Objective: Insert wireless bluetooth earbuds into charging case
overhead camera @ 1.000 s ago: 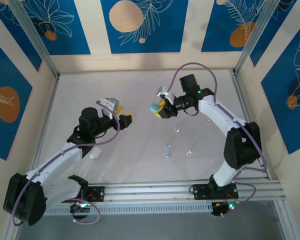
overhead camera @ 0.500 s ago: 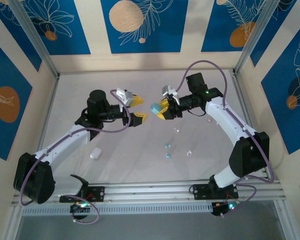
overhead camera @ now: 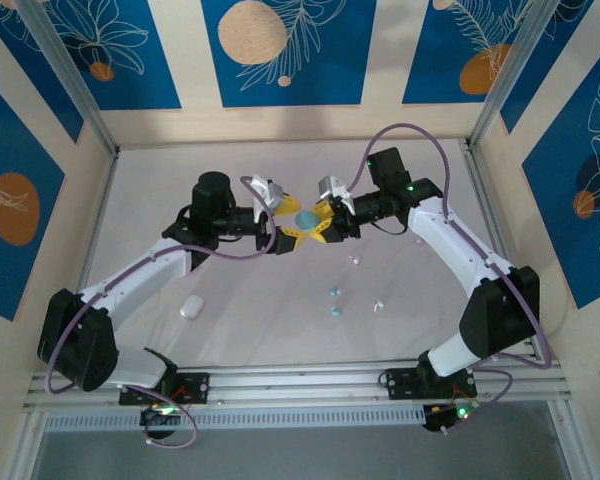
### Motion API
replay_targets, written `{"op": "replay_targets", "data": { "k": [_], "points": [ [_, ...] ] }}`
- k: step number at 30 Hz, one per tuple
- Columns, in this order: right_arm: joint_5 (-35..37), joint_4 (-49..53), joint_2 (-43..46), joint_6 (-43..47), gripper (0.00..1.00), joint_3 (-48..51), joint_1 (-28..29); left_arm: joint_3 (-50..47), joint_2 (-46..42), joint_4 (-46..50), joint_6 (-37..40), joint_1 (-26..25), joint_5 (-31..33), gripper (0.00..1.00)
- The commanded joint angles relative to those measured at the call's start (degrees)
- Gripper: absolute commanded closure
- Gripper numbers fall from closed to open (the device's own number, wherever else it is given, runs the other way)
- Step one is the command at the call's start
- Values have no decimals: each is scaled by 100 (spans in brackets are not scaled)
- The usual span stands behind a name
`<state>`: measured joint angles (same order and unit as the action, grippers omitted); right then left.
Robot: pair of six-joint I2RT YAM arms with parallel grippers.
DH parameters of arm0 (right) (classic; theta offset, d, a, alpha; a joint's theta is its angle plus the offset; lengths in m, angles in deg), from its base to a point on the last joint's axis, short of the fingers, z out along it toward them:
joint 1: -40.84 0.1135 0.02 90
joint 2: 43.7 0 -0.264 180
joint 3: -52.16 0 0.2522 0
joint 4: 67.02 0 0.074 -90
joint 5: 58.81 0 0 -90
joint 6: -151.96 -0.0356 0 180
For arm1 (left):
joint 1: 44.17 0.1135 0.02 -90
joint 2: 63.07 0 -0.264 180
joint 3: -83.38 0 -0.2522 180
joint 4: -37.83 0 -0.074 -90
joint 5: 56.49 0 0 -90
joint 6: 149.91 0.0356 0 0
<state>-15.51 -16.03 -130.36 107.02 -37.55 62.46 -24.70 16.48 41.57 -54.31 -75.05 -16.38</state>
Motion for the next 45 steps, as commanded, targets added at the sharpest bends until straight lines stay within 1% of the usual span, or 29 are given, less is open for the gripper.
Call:
{"op": "replay_targets", "data": {
  "k": [1, 4, 6, 9, 14, 18, 19, 22, 24, 26, 30, 35, 40, 45],
  "points": [
    [-57, -126, 230, 113, 73, 69, 54, 282, 86, 229, 254, -79, 1, 26],
    [-86, -179, 235, 51, 73, 67, 61, 382, 131, 477, 413, -118, 22, 30],
    [-78, -191, 240, 32, 73, 71, 77, 441, 141, 629, 506, -146, 49, 35],
    [7, -190, 239, -18, 71, 73, 74, 434, 114, 566, 519, -158, 83, 44],
    [124, -173, 254, -173, 66, 95, 57, 308, 11, 131, 377, -178, 163, 60],
    [148, -223, 324, -329, 62, 183, -28, 133, -91, -263, 263, -179, 284, 66],
    [140, -269, 359, -383, 58, 228, -55, 72, -116, -401, 205, -175, 323, 67],
    [110, -551, 508, -591, 52, 418, -147, -90, -158, -817, 2, -177, 413, 70],
    [108, -714, 598, -692, 51, 532, -171, -143, -155, -992, -95, -175, 442, 72],
    [83, -832, 669, -774, 52, 615, -203, -205, -148, -1190, -209, -178, 443, 72],
    [-95, -968, 714, -955, 53, 633, -243, -238, -126, -1292, -303, -175, 410, 72],
    [-149, -1421, 734, -1321, 52, 669, -264, -340, -101, -1610, -535, -181, 357, 72],
    [-159, -1746, 738, -1541, 51, 674, -286, -340, -110, -1602, -549, -182, 348, 72],
    [-99, -1772, 754, -1576, 57, 668, -298, -336, -102, -1570, -551, -176, 339, 72]
  ]
}}
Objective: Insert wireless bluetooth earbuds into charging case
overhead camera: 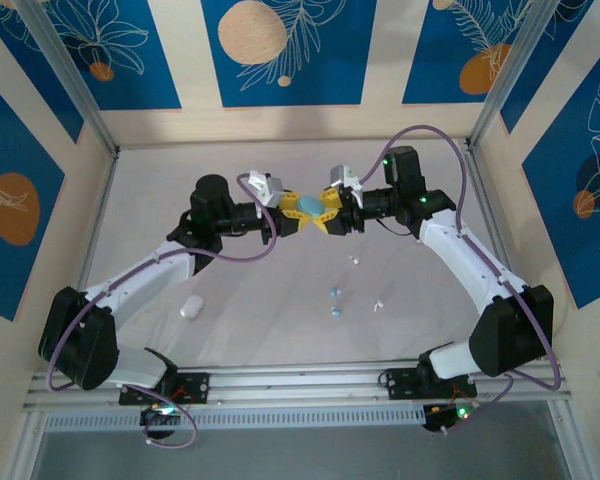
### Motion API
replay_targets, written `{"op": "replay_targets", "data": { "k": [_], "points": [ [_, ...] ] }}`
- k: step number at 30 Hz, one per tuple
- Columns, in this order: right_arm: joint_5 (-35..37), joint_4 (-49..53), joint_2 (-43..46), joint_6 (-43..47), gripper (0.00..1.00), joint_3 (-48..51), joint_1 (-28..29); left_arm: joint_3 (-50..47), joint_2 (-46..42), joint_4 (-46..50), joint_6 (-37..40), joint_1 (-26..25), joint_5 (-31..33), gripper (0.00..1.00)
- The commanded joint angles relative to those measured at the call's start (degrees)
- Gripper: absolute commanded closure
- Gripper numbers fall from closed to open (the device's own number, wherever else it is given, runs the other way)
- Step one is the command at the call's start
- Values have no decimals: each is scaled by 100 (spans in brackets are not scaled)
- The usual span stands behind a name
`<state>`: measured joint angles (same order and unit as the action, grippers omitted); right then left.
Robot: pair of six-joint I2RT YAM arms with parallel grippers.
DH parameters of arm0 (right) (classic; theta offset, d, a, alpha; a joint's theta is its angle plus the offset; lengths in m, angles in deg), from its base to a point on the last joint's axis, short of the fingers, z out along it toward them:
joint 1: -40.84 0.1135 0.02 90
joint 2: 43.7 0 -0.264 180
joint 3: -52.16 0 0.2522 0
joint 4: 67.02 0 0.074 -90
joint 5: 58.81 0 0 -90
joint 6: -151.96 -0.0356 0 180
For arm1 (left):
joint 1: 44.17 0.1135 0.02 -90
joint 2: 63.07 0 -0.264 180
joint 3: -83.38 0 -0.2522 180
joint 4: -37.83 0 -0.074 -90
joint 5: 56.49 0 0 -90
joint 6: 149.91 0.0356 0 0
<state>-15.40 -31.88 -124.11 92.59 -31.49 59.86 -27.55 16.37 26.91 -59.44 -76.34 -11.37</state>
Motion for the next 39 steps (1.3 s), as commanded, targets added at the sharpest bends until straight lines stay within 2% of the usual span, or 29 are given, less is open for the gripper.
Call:
{"op": "replay_targets", "data": {
  "k": [1, 10, 13, 16, 18, 22, 28, 39],
  "points": [
    [-110, -196, 141, -139, 57, 70, -37, -42, -92, -61, -17, -52, -161, 72],
    [-149, -275, 187, -200, 52, 79, -72, -29, -95, -9, -11, -53, -152, 72],
    [-127, -267, 167, -195, 52, 65, -66, -20, -90, -1, -21, -51, -153, 72],
    [-97, -232, 141, -181, 58, 60, -72, -20, -88, -5, -30, -53, -150, 71],
    [-145, -183, 143, -172, 64, 51, -79, -12, -91, 3, -21, -52, -152, 69],
    [-373, -14, 131, -81, 72, -18, -107, 4, -114, 87, 96, -45, -215, 58],
    [-521, 253, 95, 64, 73, -121, -117, 187, -59, 376, 235, -47, -405, 44],
    [-512, 375, 74, 181, 74, -139, -84, 287, 96, 143, -38, -47, -450, 43]
  ]
}}
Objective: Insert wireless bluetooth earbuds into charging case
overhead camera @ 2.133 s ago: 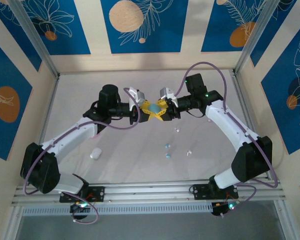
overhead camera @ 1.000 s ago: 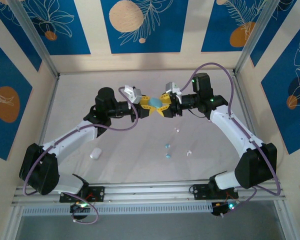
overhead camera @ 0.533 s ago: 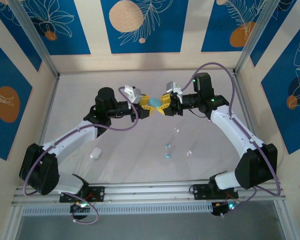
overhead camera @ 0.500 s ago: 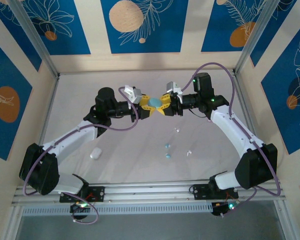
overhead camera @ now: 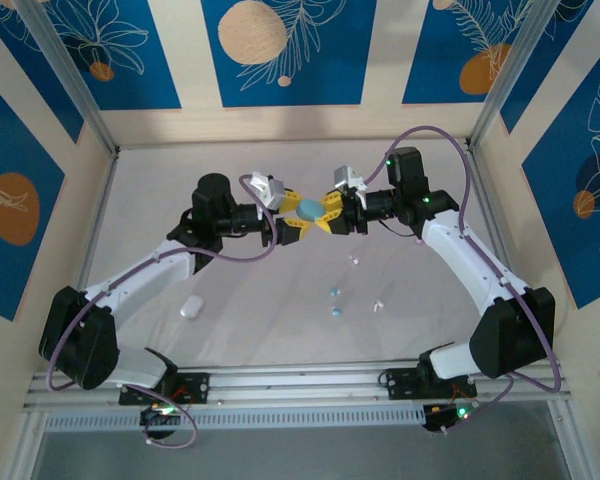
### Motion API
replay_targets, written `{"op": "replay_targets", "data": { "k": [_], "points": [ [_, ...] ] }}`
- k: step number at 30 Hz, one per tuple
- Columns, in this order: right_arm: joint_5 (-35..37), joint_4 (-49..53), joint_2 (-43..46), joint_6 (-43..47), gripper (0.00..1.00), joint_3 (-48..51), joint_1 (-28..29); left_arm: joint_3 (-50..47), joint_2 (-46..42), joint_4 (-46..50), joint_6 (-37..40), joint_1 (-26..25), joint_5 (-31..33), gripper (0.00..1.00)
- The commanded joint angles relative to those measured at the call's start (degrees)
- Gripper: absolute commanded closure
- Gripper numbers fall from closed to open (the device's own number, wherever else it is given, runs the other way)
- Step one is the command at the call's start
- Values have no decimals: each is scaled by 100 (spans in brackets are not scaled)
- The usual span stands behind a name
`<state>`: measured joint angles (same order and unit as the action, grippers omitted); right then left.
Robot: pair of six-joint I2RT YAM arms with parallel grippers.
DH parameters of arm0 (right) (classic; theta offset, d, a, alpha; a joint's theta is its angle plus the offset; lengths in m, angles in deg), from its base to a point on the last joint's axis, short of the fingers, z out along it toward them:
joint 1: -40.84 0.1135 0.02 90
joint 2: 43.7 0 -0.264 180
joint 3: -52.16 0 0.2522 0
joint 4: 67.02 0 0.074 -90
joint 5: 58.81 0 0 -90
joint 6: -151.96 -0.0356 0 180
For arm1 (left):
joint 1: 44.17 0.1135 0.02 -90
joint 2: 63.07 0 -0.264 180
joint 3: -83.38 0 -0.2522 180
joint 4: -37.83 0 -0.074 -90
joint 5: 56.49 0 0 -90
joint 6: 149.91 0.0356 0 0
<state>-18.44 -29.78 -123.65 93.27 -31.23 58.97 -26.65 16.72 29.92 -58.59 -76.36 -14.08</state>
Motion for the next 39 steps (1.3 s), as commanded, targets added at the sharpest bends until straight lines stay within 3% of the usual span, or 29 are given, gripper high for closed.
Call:
{"op": "replay_targets", "data": {
  "k": [1, 24, 39],
  "points": [
    [-222, 160, 35, 108, 74, -173, 5, 198, 63, -145, -121, -44, -174, 43],
    [-127, 7, 42, -33, 74, -165, 54, 320, 127, 216, 62, -77, -211, 50],
    [-113, 15, 27, -70, 74, -174, 87, 347, 142, 337, 147, -112, -202, 48]
  ]
}}
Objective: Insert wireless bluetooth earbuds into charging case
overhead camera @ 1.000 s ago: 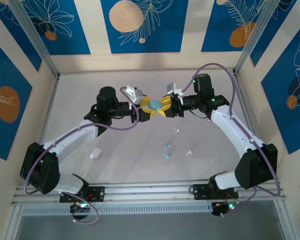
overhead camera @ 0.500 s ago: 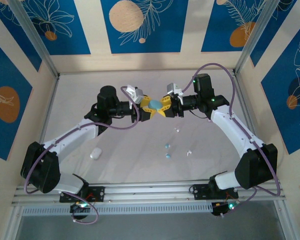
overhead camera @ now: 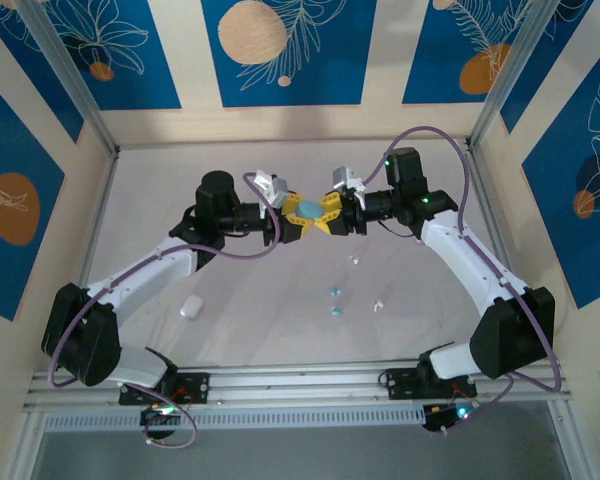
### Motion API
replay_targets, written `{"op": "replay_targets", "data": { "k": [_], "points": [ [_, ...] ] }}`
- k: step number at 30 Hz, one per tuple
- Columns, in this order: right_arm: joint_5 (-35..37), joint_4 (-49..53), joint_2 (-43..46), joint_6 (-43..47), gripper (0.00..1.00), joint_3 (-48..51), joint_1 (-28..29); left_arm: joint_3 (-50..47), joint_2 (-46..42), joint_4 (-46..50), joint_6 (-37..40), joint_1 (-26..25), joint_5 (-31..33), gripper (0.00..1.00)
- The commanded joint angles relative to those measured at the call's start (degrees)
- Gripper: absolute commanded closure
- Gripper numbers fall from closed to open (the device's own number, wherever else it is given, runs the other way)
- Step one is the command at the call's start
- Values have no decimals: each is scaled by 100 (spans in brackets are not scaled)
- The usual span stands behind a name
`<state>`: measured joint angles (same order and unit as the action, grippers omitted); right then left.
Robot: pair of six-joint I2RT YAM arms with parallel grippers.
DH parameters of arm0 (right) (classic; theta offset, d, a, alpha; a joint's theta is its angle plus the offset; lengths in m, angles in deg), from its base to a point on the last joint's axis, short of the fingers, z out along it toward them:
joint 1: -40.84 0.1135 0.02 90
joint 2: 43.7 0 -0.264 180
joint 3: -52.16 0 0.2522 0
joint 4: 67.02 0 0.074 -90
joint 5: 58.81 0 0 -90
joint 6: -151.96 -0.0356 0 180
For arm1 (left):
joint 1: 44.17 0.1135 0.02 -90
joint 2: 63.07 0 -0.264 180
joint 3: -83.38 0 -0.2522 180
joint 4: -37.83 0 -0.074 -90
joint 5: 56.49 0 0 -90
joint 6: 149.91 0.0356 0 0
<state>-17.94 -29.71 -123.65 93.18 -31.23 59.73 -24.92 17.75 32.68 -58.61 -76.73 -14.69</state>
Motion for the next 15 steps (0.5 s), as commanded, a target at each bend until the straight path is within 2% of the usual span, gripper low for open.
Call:
{"op": "replay_targets", "data": {
  "k": [1, 5, 11, 15],
  "points": [
    [-168, 9, 23, -56, 74, -170, 2, 180, 24, 127, 202, -73, -135, 46],
    [-162, 49, 26, -30, 74, -174, -22, 187, -4, 176, 268, -75, -99, 45],
    [-133, 88, 31, 32, 74, -165, -12, 200, 55, -134, 44, -75, -147, 52],
    [-83, 106, 18, 61, 74, -140, -10, 177, 94, -281, -92, -75, -174, 51]
  ]
}}
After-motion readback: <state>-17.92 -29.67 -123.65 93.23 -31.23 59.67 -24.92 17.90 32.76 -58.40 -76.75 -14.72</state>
